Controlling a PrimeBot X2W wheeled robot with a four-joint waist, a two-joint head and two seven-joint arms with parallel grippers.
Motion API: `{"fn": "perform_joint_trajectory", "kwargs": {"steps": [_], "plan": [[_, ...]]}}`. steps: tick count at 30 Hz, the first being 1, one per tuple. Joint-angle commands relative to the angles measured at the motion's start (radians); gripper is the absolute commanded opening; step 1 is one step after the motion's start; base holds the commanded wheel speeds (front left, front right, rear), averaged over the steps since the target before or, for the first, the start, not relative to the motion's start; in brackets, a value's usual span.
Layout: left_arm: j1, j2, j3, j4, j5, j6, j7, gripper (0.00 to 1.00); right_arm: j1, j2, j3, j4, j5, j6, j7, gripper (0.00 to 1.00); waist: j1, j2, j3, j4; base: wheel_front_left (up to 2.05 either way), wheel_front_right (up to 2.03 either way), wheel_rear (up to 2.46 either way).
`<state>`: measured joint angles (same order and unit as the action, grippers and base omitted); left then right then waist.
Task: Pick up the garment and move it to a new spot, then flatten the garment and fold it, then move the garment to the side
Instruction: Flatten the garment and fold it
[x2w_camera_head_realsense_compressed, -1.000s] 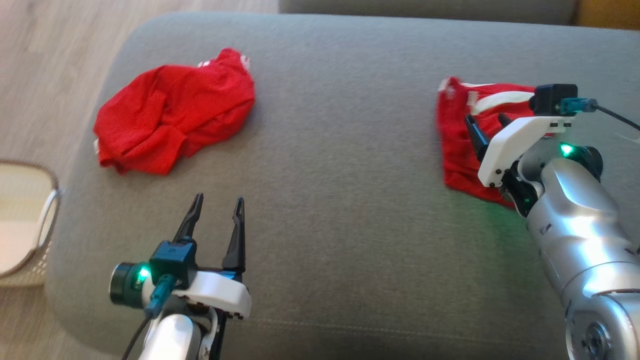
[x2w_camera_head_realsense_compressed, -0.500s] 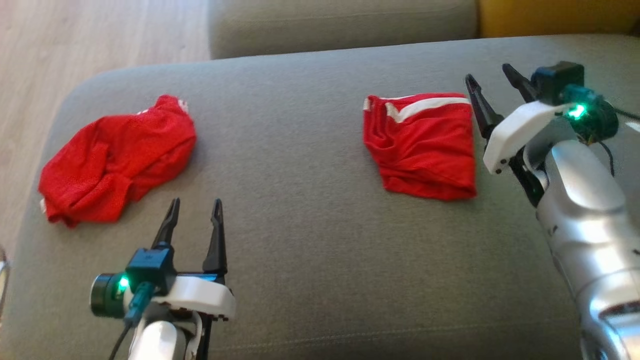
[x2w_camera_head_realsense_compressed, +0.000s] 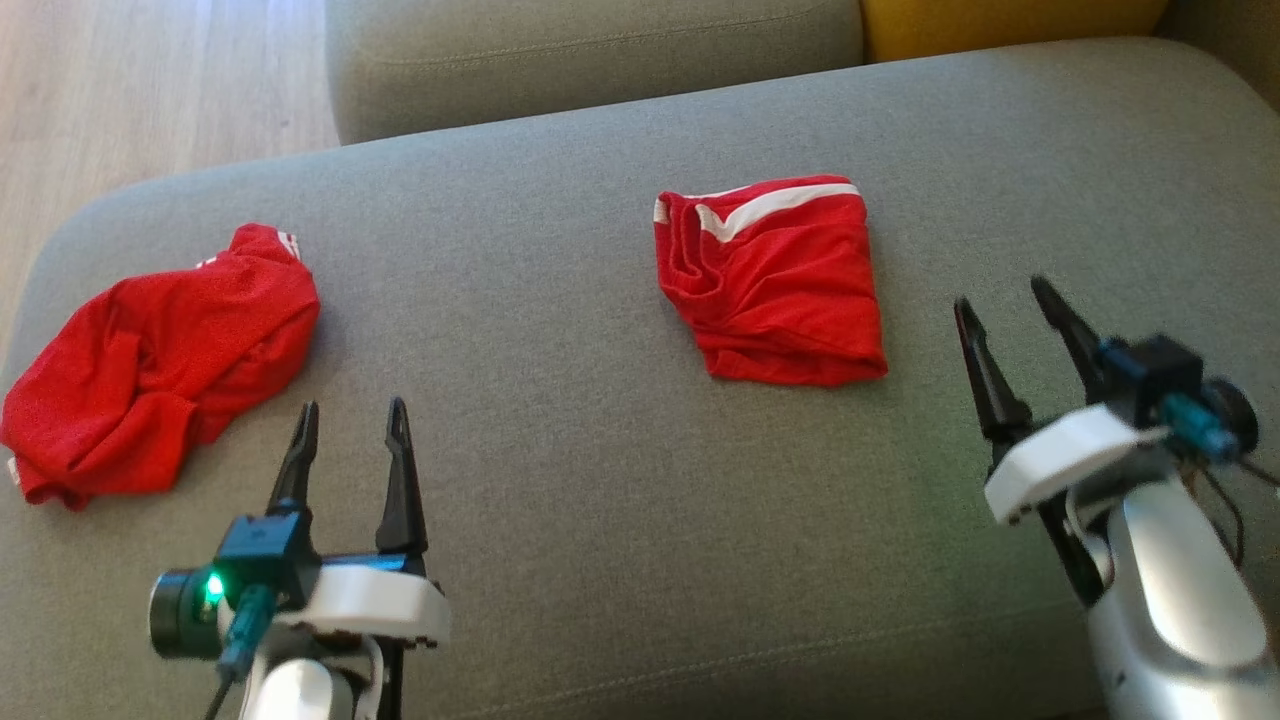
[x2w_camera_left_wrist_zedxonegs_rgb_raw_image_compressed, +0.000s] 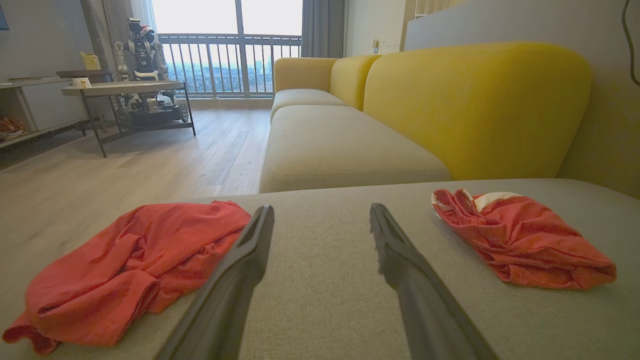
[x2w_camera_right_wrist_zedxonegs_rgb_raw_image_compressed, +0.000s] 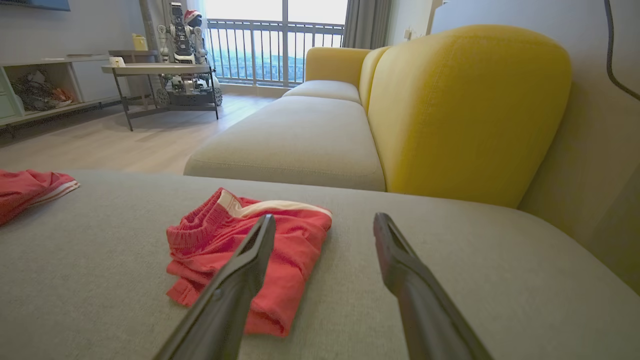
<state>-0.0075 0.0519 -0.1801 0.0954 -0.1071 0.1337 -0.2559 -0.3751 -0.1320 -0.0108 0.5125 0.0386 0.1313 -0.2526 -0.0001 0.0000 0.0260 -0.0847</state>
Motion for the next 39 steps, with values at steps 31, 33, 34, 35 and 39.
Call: {"fn": "perform_joint_trajectory", "kwargs": {"steps": [31,33,34,35,39], "plan": [[-0.116,-0.002,-0.113,0.002,-0.003,0.006,-0.006,1.00,-0.350,-0.140,0.026,0.307,0.046,-0.001,0.057,0.00,0.0001,0.0000,0.222,0.310,0.00,0.00,0.00],[-0.123,-0.002,-0.121,0.001,-0.006,0.009,-0.006,1.00,-0.379,-0.146,0.037,0.370,0.043,-0.001,0.063,0.00,0.0001,0.0000,0.236,0.324,0.00,0.00,0.00],[-0.126,-0.002,-0.123,0.001,-0.006,0.011,-0.006,1.00,-0.390,-0.147,0.044,0.404,0.039,-0.001,0.072,0.00,0.0001,0.0000,0.241,0.329,0.00,0.00,0.00],[-0.129,-0.002,-0.125,0.001,-0.008,0.013,-0.006,1.00,-0.399,-0.145,0.052,0.438,0.038,-0.001,0.082,0.00,0.0001,0.0000,0.245,0.332,0.00,0.00,0.00],[-0.137,-0.002,-0.131,0.006,-0.011,0.019,-0.006,1.00,-0.416,-0.126,0.089,0.540,0.051,-0.001,0.097,0.00,0.0001,0.0000,0.250,0.334,0.00,0.00,0.00]]}}
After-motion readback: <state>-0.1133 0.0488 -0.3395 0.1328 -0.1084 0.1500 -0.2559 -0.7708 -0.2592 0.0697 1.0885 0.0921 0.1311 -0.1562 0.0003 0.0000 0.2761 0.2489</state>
